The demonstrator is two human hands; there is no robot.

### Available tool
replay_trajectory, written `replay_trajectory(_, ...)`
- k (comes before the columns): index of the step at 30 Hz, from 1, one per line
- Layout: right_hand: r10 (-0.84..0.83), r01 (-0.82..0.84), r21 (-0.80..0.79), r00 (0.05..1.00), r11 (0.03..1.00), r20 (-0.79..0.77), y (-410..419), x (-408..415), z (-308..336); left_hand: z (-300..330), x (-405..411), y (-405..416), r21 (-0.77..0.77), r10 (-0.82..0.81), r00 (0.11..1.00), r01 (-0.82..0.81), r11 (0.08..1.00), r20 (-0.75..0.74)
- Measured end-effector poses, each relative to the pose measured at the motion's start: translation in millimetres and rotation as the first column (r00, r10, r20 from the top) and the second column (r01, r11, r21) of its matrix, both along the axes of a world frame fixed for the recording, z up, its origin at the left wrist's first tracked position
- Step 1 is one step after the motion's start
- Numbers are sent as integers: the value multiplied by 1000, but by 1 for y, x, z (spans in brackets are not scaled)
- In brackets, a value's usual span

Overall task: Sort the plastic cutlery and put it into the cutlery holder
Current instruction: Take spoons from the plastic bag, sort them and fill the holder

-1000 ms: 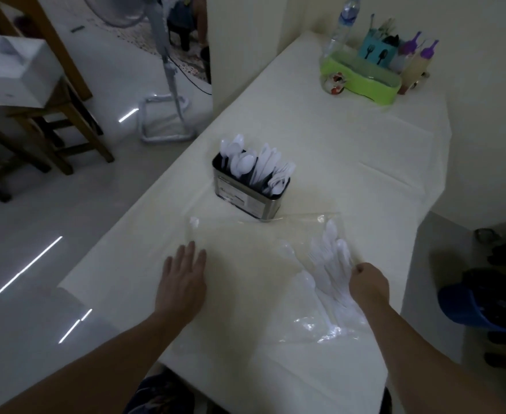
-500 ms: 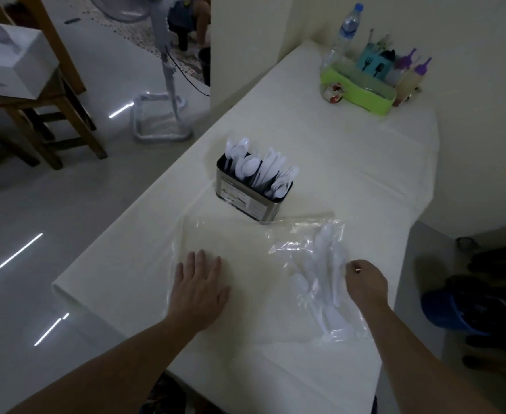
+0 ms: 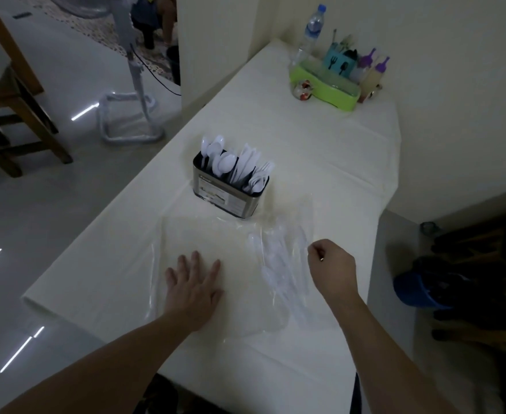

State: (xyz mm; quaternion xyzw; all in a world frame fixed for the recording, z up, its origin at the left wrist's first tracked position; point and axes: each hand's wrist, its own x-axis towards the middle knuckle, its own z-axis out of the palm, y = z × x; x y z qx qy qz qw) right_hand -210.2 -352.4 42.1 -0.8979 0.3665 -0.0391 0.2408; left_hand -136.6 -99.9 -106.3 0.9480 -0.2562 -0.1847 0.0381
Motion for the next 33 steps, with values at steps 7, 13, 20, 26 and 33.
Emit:
replay_trajectory(7, 20, -20, 2, 998, 1000, 52, 29, -9, 34, 0, 0, 1, -11, 9, 1000, -10, 1000, -30)
replay_trajectory(13, -41, 30, 70, 984, 997, 172, 46, -11, 66, 1, -1, 3, -23, 11, 1000, -11, 1000, -29)
replay_trajectory(20, -51, 23, 121, 971, 992, 232, 54, -4, 89, 2, -1, 6, -57, -6, 1000, 5, 998, -12)
replay_trajectory(26, 26, -44, 98, 985, 994, 173, 60, 5, 90, 7, 1, 13, -83, 23, 999, -27, 996, -40)
replay_trajectory(33, 79, -83, 42, 993, 996, 90, 70, 12, 99, 7, 7, 41, -52, 39, 995, -34, 998, 92)
